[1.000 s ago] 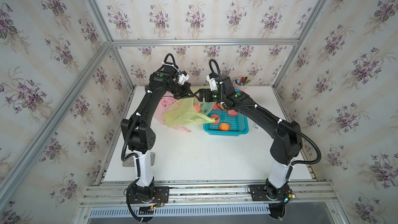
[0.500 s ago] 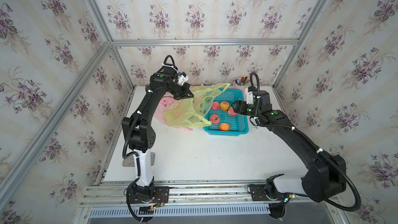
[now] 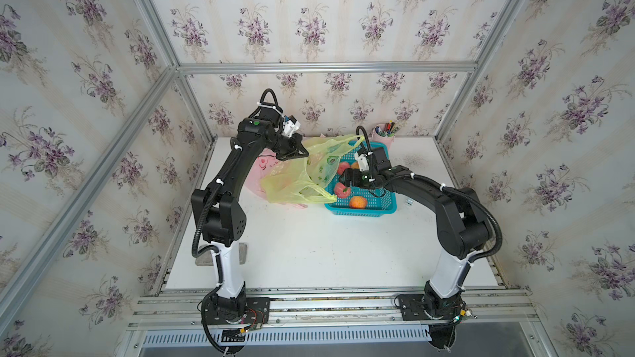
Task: Place the peach into a plastic bag & tie a knot
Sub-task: Pick up the peach from the basket, then place the peach in the plastic bag.
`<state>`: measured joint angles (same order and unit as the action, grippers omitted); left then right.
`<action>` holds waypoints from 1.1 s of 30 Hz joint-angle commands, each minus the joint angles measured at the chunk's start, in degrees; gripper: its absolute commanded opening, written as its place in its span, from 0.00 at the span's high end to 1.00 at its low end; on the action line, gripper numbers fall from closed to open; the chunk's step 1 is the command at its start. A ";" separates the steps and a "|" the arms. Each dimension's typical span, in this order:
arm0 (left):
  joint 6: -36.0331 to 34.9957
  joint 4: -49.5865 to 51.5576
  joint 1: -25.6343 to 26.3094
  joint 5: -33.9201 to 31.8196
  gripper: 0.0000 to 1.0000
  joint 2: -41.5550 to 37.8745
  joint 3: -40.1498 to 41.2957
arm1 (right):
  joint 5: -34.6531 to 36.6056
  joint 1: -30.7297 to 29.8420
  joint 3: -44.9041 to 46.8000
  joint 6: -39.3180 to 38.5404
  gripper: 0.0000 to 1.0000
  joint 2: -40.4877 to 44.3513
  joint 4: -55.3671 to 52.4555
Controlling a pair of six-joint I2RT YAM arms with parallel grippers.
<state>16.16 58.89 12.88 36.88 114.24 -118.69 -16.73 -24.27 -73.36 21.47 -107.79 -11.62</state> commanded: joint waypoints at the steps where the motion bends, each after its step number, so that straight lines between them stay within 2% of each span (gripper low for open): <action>1: -0.27 -0.71 0.04 0.07 1.00 -0.33 0.32 | -0.59 -0.55 -1.58 0.79 0.10 -3.08 1.19; 6: -0.46 -0.71 0.04 0.09 1.00 -0.51 0.46 | -0.79 -1.81 -1.26 1.07 0.17 -5.10 2.18; 15: -0.43 -0.71 -0.05 0.07 1.00 -0.42 0.90 | -0.04 -2.36 0.75 1.64 0.38 -3.22 3.54; 20: -0.57 -0.71 -0.12 -0.12 1.00 -0.57 0.93 | 2.31 -1.12 4.31 1.64 0.43 4.45 3.71; 30: 0.23 -1.24 -0.47 0.32 1.00 0.27 -0.22 | 6.16 3.54 11.99 -0.18 0.45 23.24 -1.74; 33: 0.33 -1.23 -0.42 0.42 1.00 0.35 -0.47 | 4.51 2.55 12.62 -0.83 0.48 29.53 -3.06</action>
<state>16.19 58.61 12.45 36.75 114.37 -118.65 -11.57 -20.93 -60.99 21.85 -81.82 -13.15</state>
